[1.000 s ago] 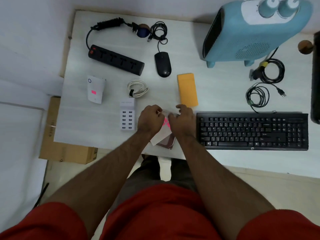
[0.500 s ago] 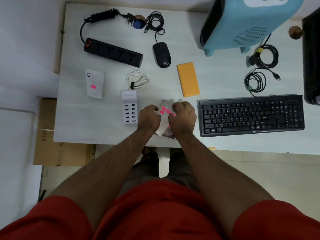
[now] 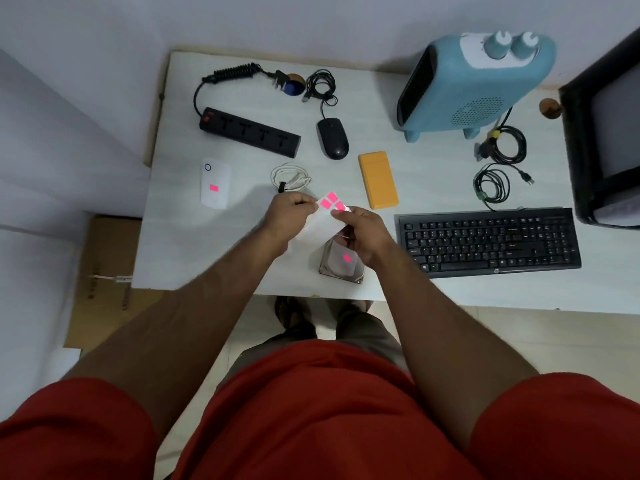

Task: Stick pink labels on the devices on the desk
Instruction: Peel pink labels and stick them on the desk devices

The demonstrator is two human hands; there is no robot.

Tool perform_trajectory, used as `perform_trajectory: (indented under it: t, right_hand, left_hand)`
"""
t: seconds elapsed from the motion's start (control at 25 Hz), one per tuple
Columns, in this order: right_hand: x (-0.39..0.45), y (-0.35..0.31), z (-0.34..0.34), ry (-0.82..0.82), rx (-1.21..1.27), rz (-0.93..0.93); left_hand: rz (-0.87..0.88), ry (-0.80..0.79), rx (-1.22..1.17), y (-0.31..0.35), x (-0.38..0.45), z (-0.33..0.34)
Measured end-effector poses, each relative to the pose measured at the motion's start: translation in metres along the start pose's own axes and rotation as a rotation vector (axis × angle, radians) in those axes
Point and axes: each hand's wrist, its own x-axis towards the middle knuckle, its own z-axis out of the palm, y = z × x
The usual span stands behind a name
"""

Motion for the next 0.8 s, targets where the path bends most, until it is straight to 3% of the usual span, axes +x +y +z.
perform_trajectory:
  t: [0.16, 0.32, 0.52, 0.8]
  right_hand:
    - [-0.007, -0.006, 0.012, -0.061, 0.091, 0.029]
    - [-0.009, -0.008, 0.020, -0.055, 0.140, -0.006]
    - [-0.003, -0.010, 0.018, -0.016, 0.078, -0.050]
    - [0.008, -0.024, 0.003, -0.056, 0.108, -0.048]
  left_hand:
    - [0.160, 0.068, 0.132, 0.001, 0.001, -0.005]
    - [0.213, 0.153, 0.142, -0.002, 0.003, -0.004]
    - [0.434, 0.289, 0.473, 0.004, 0.004, 0.003]
    - [0.400, 0.282, 0.528, 0.017, 0.013, 0.020]
